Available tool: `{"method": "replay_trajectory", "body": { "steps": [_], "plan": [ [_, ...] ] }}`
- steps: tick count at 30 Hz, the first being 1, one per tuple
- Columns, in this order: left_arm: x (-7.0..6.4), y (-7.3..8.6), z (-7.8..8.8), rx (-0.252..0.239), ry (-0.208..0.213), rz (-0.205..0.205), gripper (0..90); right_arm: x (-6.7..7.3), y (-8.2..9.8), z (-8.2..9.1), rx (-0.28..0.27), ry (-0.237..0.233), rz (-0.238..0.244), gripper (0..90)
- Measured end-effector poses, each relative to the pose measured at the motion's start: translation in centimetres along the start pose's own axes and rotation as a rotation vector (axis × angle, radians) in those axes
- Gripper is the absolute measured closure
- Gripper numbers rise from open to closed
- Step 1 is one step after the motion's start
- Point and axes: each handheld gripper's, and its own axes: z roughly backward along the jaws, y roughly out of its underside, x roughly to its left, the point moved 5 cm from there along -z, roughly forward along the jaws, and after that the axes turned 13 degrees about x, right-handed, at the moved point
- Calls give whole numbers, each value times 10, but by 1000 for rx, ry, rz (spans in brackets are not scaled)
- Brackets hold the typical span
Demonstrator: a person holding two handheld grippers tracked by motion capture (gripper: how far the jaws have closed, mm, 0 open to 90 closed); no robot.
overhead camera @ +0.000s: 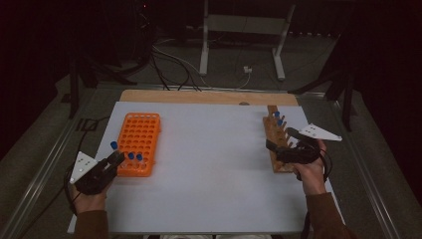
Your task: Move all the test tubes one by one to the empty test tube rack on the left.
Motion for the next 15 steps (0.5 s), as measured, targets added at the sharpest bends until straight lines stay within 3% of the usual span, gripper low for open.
{"method": "replay_trajectory", "body": {
  "steps": [10,15],
  "plan": [
    [1,5,-11,19,23,11,780,1,0,-1,3,-9,0,3],
    [0,7,-16,45,25,-6,780,1,0,-2,4,-13,2,3]
  ]
}}
